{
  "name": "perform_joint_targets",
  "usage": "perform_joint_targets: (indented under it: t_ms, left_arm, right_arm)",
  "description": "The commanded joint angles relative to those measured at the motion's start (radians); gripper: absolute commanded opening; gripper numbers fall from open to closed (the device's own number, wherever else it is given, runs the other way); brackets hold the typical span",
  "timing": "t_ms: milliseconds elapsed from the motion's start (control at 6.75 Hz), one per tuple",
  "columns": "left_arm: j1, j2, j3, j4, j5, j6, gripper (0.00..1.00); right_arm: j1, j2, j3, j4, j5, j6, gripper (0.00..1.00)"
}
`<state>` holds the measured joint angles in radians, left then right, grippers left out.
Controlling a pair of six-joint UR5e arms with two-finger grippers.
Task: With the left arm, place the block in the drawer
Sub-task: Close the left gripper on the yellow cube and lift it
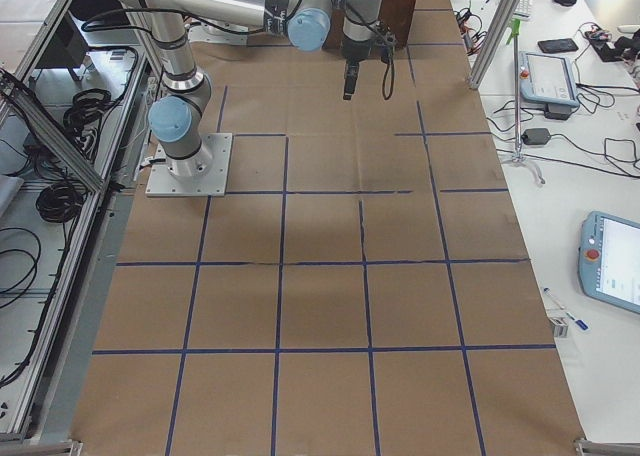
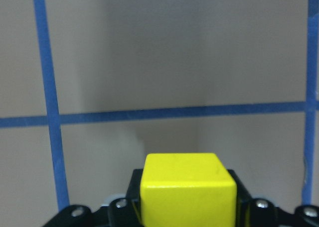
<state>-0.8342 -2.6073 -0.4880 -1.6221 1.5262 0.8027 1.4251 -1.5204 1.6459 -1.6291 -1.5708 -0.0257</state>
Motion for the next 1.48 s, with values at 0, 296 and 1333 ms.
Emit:
perform_joint_targets:
  t_ms: [0,296,1333]
  left_arm:
    - [0.026,0.132,-0.006,-0.172,0.014,0.009,0.34]
    - [0.023,0.206,-0.017,-0.321,0.014,-0.026,0.33]
    - [-0.133,0.688,-0.804,0.0,0.006,-0.313,0.19]
  right_arm:
    - [0.0,0.0,0.0,0.0,0.0,0.001,1.0]
    - [0.0,-0.001,0.0,0.0,0.0,0.0,1.0]
    - [0.0,-0.001,0.0,0.0,0.0,0.0,1.0]
